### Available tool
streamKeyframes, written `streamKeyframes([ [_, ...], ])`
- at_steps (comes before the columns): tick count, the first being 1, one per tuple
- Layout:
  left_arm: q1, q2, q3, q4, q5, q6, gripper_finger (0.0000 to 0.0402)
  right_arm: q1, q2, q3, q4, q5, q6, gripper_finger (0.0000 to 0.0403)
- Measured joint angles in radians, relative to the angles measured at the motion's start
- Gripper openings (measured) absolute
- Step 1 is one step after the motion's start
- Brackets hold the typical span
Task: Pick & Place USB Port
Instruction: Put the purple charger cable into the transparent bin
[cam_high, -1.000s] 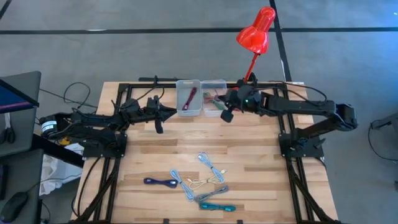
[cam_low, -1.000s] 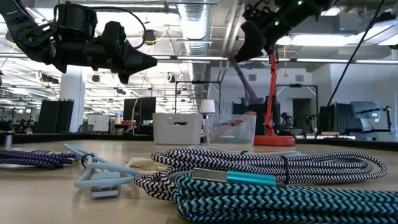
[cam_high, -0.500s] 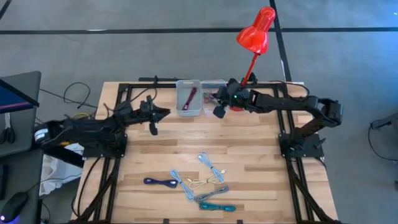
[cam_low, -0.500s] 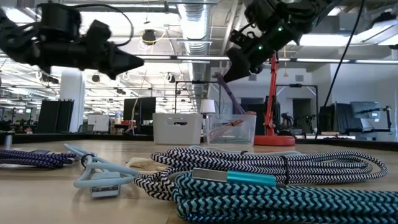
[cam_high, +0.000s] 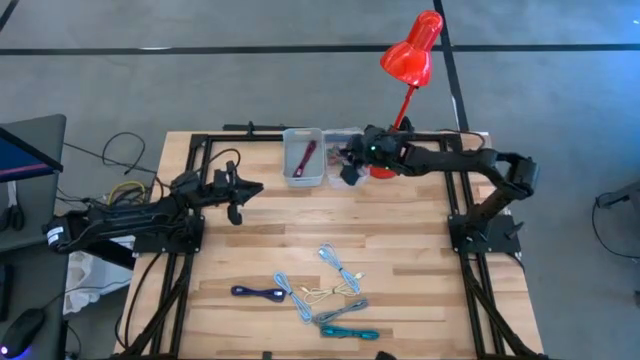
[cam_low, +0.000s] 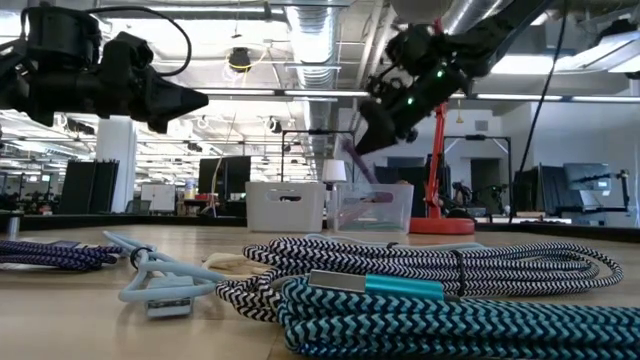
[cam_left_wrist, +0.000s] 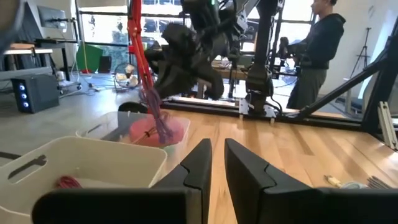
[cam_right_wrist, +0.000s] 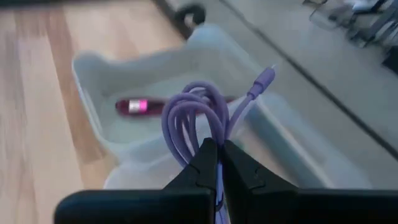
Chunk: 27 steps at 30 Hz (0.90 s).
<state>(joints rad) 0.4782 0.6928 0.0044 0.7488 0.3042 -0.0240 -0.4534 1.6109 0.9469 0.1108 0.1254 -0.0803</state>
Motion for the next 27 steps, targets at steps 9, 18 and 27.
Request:
streamKeyframes([
  [9,0.0,0.001,0.0,-0.002,0.009,-0.003,0.0044,-0.009,0.157,0.093,0.013,0.0,0.011,0.0],
  [18,0.0,0.001,0.001,-0.001,0.019,-0.006,0.0044,-0.033,0.232,0.157,0.006,-0.018,0.017,0.0],
  [27,-0.001,0.001,0.001,-0.001,0.019,-0.006,0.0044,-0.068,0.223,0.158,-0.003,-0.037,0.037,0.0],
])
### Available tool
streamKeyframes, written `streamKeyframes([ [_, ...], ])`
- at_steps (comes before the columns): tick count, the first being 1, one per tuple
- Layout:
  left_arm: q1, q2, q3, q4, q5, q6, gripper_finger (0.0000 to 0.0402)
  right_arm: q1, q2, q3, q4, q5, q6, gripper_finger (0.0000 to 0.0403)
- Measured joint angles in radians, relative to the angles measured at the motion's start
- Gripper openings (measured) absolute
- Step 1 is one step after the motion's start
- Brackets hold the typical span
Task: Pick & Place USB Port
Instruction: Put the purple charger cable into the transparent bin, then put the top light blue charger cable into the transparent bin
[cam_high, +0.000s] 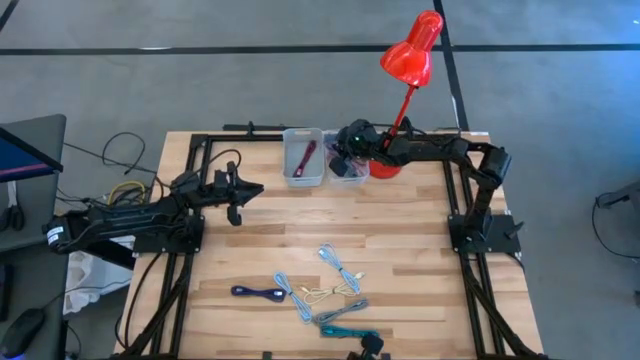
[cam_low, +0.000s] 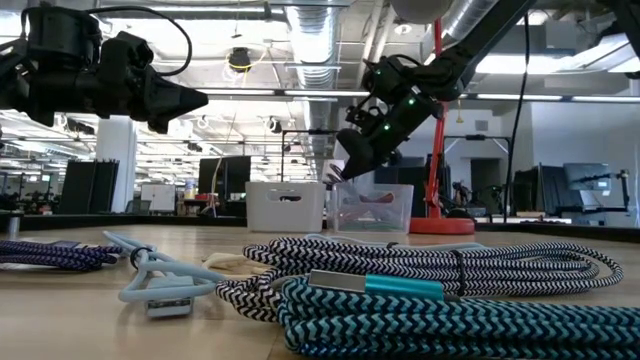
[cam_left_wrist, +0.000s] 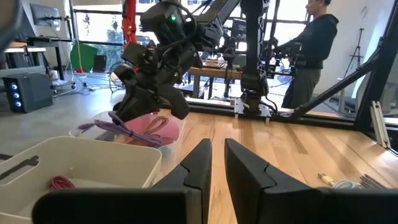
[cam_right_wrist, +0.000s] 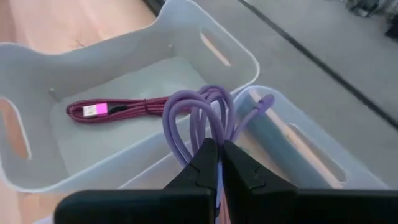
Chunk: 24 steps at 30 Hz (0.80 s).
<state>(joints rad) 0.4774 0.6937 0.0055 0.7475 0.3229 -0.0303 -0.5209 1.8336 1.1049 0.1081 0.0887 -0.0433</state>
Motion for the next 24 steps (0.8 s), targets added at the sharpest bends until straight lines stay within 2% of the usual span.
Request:
streamKeyframes([
  [4,0.0,0.0,0.0,0.0,0.0,0.0,0.0044,-0.005,0.0,0.0,-0.004,-0.013,0.05,0.0006],
  [11,0.0,0.0,0.0,0.0,0.0,-0.005,0.0044,-0.004,-0.006,0.0,-0.008,-0.01,0.047,0.0065],
  [14,0.0,0.0,0.0,0.0,0.0,-0.011,0.0044,-0.006,-0.025,0.0,-0.013,0.033,0.036,0.0083],
  [20,0.0,0.0,0.0,-0.007,0.0,-0.012,0.0044,-0.003,-0.13,-0.001,-0.083,0.04,-0.004,0.0101],
  [24,0.0,0.0,0.0,-0.008,0.0,-0.012,0.0044,0.032,-0.229,0.0,-0.224,-0.011,-0.008,0.0101],
])
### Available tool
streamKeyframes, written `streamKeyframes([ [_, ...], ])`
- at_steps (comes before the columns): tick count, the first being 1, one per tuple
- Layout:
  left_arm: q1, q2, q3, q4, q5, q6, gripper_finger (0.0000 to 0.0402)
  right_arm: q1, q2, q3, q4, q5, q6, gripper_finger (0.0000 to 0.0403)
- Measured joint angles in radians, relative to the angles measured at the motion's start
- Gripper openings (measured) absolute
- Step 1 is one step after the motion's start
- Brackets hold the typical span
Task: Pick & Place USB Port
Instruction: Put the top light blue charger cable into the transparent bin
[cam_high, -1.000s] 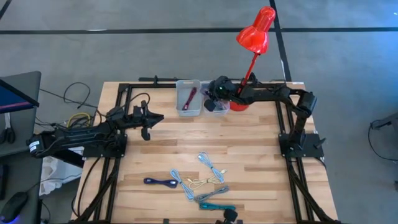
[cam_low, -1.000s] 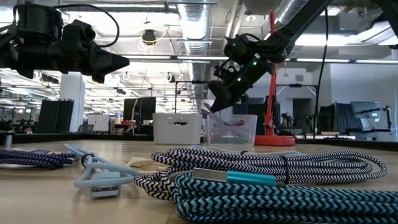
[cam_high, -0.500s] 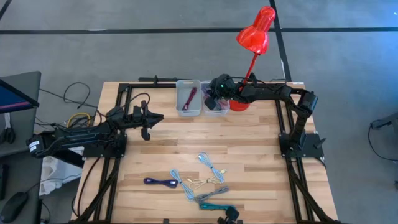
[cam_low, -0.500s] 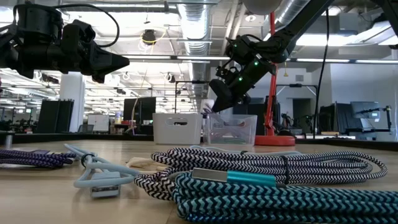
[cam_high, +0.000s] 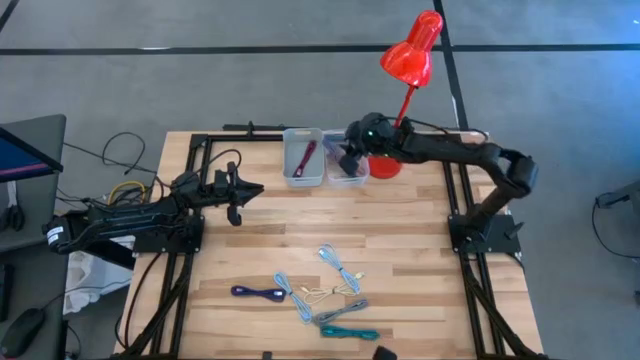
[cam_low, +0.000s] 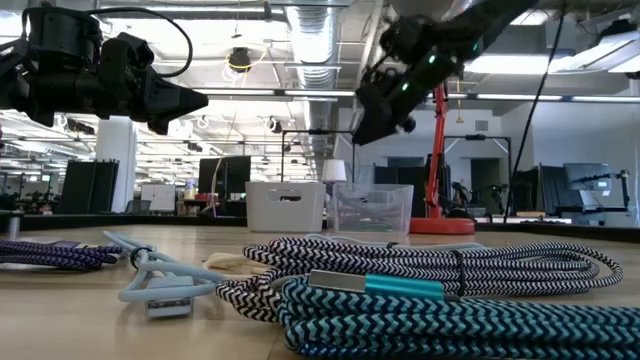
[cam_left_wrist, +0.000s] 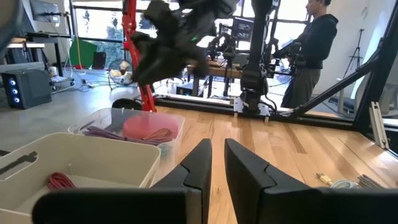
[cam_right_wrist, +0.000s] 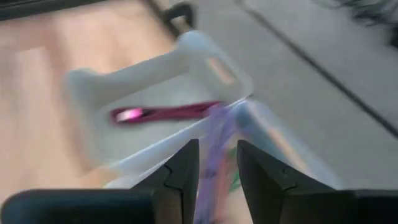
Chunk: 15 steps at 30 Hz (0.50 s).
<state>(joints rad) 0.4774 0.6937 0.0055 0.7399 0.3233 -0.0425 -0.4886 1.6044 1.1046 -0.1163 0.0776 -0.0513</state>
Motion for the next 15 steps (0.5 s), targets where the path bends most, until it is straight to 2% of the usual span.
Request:
streamKeyframes([
  [5,0.0,0.0,0.0,0.0,0.0,0.0,0.0044,0.091,-0.104,0.0,-0.182,-0.002,-0.007,0.0101],
  [9,0.0,0.0,0.0,0.0,0.0,0.0,0.0044,0.199,-0.155,0.0,-0.261,0.004,-0.006,0.0101],
  [15,0.0,0.0,0.0,0.0,0.0,0.0,0.0044,0.404,-0.165,0.0,-0.332,0.163,0.042,0.0101],
])
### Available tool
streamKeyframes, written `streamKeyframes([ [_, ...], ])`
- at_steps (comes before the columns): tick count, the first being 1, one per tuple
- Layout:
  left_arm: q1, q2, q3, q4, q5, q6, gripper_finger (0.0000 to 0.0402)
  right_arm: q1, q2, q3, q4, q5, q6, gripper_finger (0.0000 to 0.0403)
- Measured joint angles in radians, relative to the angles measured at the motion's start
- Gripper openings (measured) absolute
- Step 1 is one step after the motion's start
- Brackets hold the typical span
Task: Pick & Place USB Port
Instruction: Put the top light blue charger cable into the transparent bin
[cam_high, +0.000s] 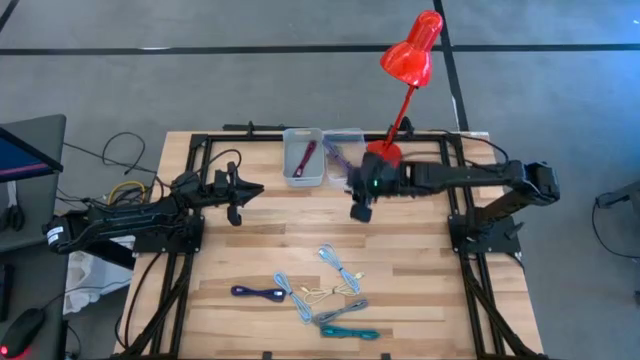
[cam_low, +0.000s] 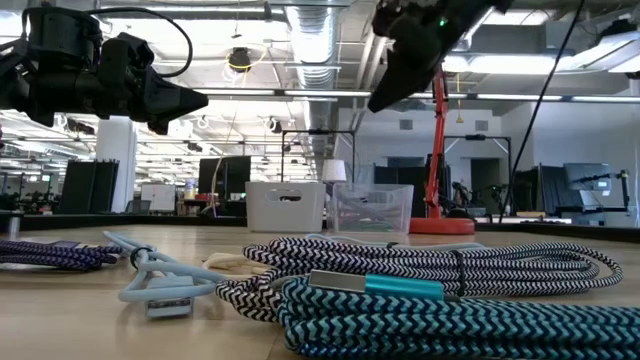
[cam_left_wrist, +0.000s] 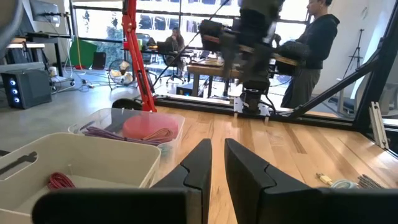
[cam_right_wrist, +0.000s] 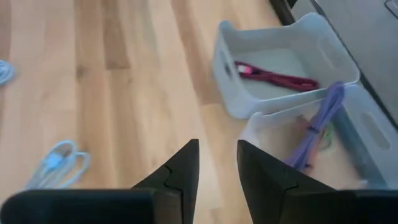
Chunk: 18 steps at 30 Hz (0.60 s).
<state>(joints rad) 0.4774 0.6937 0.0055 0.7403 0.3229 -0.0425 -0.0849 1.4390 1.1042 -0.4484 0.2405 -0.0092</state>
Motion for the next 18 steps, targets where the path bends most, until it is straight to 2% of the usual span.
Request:
streamKeyframes([
  [6,0.0,0.0,0.0,0.0,0.0,0.0,0.0044,0.151,0.058,0.0,-0.066,0.093,0.206,0.0101],
  [13,0.0,0.001,0.0,0.0,0.0,-0.014,0.0044,0.237,0.123,0.0,-0.117,0.145,0.446,0.0102],
  [15,0.0,0.001,0.0,0.0,0.0,-0.018,0.0044,0.254,0.138,0.0,-0.114,0.128,0.454,0.0102],
  [18,0.0,0.001,0.0,0.0,0.0,-0.017,0.0044,0.265,0.168,0.0,-0.099,0.093,0.381,0.0102],
])
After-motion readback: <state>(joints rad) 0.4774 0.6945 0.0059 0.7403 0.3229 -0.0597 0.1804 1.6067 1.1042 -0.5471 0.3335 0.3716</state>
